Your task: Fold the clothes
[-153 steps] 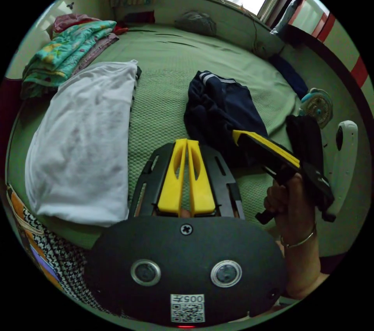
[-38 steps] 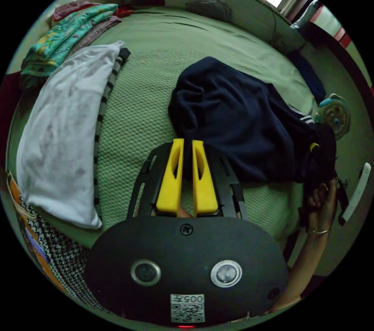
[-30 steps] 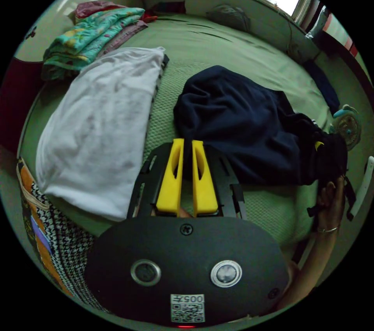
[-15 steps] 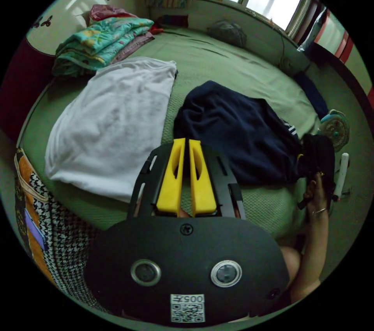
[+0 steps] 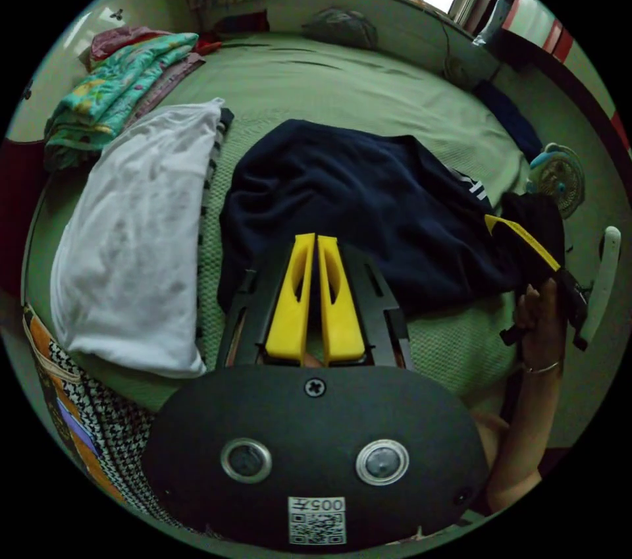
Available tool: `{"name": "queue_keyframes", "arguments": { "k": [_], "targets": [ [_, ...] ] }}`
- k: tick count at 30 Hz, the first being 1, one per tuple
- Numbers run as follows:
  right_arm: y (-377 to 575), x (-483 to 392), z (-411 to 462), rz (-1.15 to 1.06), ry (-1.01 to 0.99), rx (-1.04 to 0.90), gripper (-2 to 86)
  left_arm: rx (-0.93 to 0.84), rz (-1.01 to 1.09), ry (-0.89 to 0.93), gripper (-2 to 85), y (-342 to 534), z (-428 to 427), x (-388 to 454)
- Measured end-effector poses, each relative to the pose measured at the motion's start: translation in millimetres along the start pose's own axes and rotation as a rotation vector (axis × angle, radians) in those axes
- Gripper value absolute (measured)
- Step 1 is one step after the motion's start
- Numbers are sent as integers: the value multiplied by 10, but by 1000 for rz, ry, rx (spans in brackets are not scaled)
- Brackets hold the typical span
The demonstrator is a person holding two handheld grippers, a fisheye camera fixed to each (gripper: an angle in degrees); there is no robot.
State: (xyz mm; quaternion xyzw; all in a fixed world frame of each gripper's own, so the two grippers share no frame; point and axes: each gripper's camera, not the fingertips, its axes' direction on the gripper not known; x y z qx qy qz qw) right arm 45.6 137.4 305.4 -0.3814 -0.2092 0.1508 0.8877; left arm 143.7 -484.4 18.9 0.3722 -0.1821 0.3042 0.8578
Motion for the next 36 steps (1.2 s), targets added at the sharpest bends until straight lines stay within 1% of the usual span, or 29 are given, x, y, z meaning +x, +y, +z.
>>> {"name": "queue_keyframes", "arguments": {
  "k": [4, 6, 9, 11, 12, 14, 15, 18, 20, 22, 26, 29, 32, 36],
  "targets": [
    [-165, -185, 140, -14, 56, -1, 120, -71, 46, 53, 9, 11, 106, 73],
    [-248, -250, 207, -16, 41, -2, 118, -113, 80, 25, 14, 28, 167, 136],
    [-379, -360, 435, -37, 27, -79, 120, -117, 135, -25, 17, 80, 163, 186],
    [-392, -385, 602, -39, 68, -133, 119, -112, 142, -20, 17, 128, 142, 172],
    [-368, -373, 681, -28, 104, -166, 111, -106, 129, 1, 17, 169, 134, 142],
    [-288, -311, 617, 20, 86, -130, 74, -104, 97, 49, 17, 249, 132, 75],
    [-210, -265, 522, 51, 88, -100, 31, -103, 92, 77, 16, 294, 121, 32],
    [45, -206, 254, 24, 49, -45, -2, -98, 52, 146, 11, 390, 63, -67],
    [225, -174, 88, 5, 63, -29, -9, -88, 55, 160, 5, 459, 16, -102],
    [485, -111, -134, -4, 36, -17, -10, -87, 51, 174, 0, 534, -64, -135],
    [943, -82, -363, -51, 19, -47, -11, -1, 38, 177, -5, 872, -382, -221],
    [1323, -47, -483, -66, 21, -75, -11, 68, 42, 154, -5, 1183, -620, -261],
    [1664, 30, -577, -47, 10, -110, -10, 142, 36, 71, -4, 1453, -811, -313],
    [2077, 133, -693, -42, -5, -139, -11, 161, 19, 19, 0, 1740, -950, -442]
  ]
}}
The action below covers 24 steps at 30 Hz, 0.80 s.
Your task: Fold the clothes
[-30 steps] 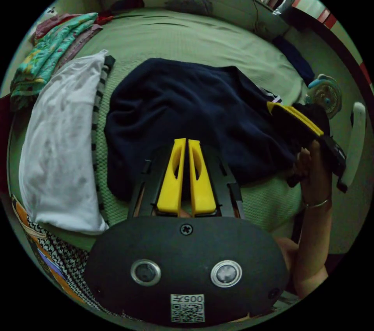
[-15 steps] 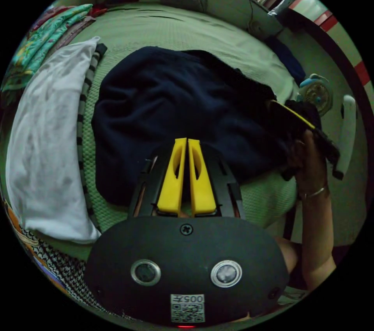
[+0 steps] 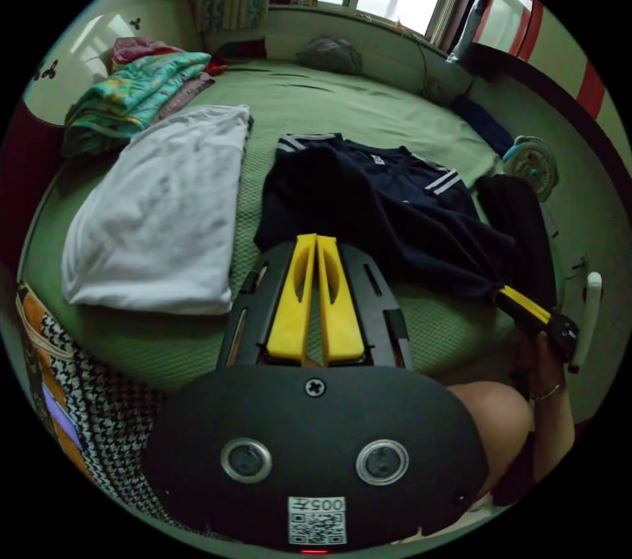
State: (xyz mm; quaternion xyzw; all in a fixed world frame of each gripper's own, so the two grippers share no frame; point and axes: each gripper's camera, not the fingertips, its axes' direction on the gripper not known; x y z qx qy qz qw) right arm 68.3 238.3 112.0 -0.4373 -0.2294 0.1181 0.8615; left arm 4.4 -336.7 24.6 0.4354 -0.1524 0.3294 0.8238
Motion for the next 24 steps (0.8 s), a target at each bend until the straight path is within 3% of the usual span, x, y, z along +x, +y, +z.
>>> {"name": "queue_keyframes", "arguments": {
  "k": [6, 12, 17, 21, 24],
  "targets": [
    [256, 50, -31, -24, 11, -14, -10, 45, 9, 135, 55, 240, -198, -61],
    [352, 62, 31, -18, 22, -28, -10, 53, 52, 91, 117, 289, -221, 69],
    [457, 90, 38, -9, 29, -8, -10, -17, 92, 123, 74, 264, -140, 180],
    [550, 151, 12, 0, 12, 0, -10, -176, 104, 21, 25, 326, -117, 289],
    [595, 194, -67, -24, 5, -29, -10, -153, 128, 55, 18, 406, -310, 340]
  ]
}}
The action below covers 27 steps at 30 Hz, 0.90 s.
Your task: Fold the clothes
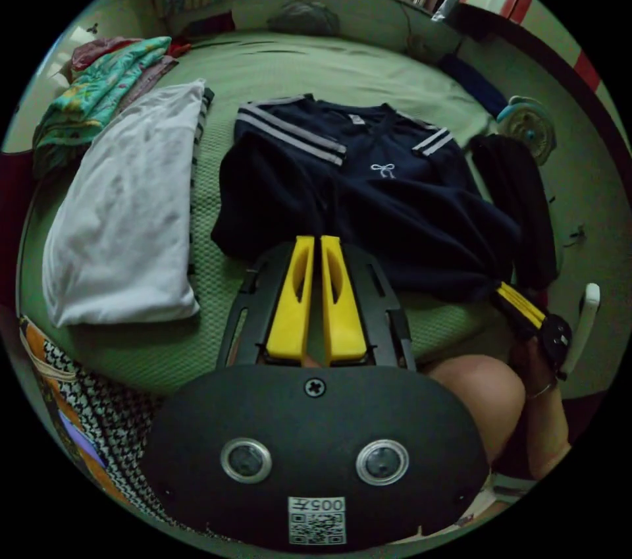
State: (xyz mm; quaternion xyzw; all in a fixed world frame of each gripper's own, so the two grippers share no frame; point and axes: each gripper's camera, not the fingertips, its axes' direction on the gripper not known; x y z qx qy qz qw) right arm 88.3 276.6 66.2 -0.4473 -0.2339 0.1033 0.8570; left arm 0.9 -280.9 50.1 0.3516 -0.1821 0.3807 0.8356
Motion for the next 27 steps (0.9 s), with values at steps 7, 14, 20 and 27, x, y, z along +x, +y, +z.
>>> {"name": "queue_keyframes", "arguments": {
  "k": [7, 14, 20, 27],
  "targets": [
    [252, 144, -522, -42, -14, 67, -10, -91, 73, 91, 14, 372, -613, 90],
    [645, 339, -1111, -68, -44, 121, -10, -64, 136, 100, 15, 963, -1103, 211],
    [1002, 482, -1121, -62, -110, 61, -5, -171, 116, 114, 22, 1412, -1028, 205],
    [1066, 764, -838, -29, -174, -134, 80, -320, 64, -93, 3, 1631, -1074, -2]
  ]
}}
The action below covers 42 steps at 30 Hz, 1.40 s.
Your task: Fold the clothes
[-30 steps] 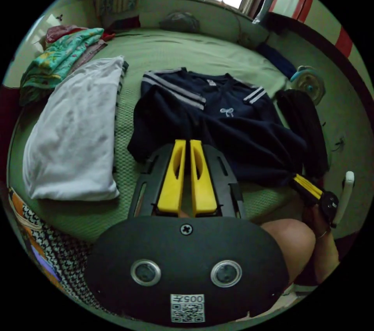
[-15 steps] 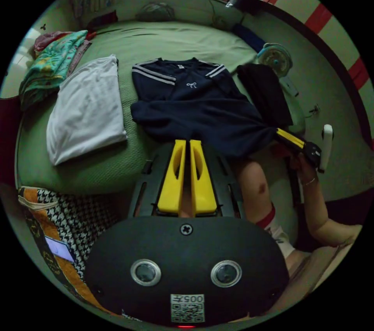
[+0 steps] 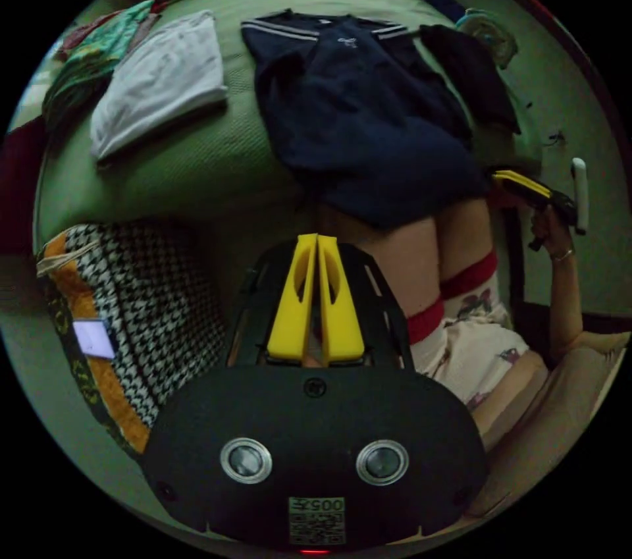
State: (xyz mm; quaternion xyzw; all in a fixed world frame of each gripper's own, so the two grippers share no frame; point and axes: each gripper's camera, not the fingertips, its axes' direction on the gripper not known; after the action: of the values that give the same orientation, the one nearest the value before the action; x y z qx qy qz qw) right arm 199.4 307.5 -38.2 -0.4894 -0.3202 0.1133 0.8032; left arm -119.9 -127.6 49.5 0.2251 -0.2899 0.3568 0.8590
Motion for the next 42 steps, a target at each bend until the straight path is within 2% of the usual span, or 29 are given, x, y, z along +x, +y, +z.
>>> {"name": "queue_keyframes", "arguments": {
  "k": [4, 8, 14, 19, 23, 27, 30, 35, 37, 39, 42],
  "targets": [
    [-386, 6, -232, -31, 64, 152, 82, 163, -45, -30, 9, -179, -235, -129],
    [-1010, -140, -150, -86, 134, 207, 102, 333, -14, 10, 59, -745, -297, -86],
    [-1972, -254, 332, -92, 182, 170, 103, 314, -3, 66, 86, -1664, 6, 4],
    [-2437, -195, 772, -107, 270, 105, 87, 254, 21, 11, 101, -2044, 267, 32],
    [-2483, -86, 929, -101, 266, 75, 67, 212, -52, -50, 64, -2142, 463, -83],
    [-2453, 28, 809, -74, 241, 132, 5, 238, -87, 32, 22, -2139, 407, -257],
    [-2475, 130, 688, -71, 252, 165, -5, 267, -105, 77, 11, -2162, 299, -384],
    [-2488, 624, 234, 53, 206, 260, -8, 384, -210, 62, 6, -2125, -17, -815],
    [-2436, 1004, 4, 167, 192, 302, -8, 430, -281, 27, 4, -2065, -133, -1057],
    [-2353, 1302, -105, 263, 185, 317, -8, 460, -426, -38, 2, -1942, -196, -1427],
    [-2116, 1767, -203, 430, 130, 340, -6, 433, -627, -20, -2, -1726, -126, -1872]
  ]
}}
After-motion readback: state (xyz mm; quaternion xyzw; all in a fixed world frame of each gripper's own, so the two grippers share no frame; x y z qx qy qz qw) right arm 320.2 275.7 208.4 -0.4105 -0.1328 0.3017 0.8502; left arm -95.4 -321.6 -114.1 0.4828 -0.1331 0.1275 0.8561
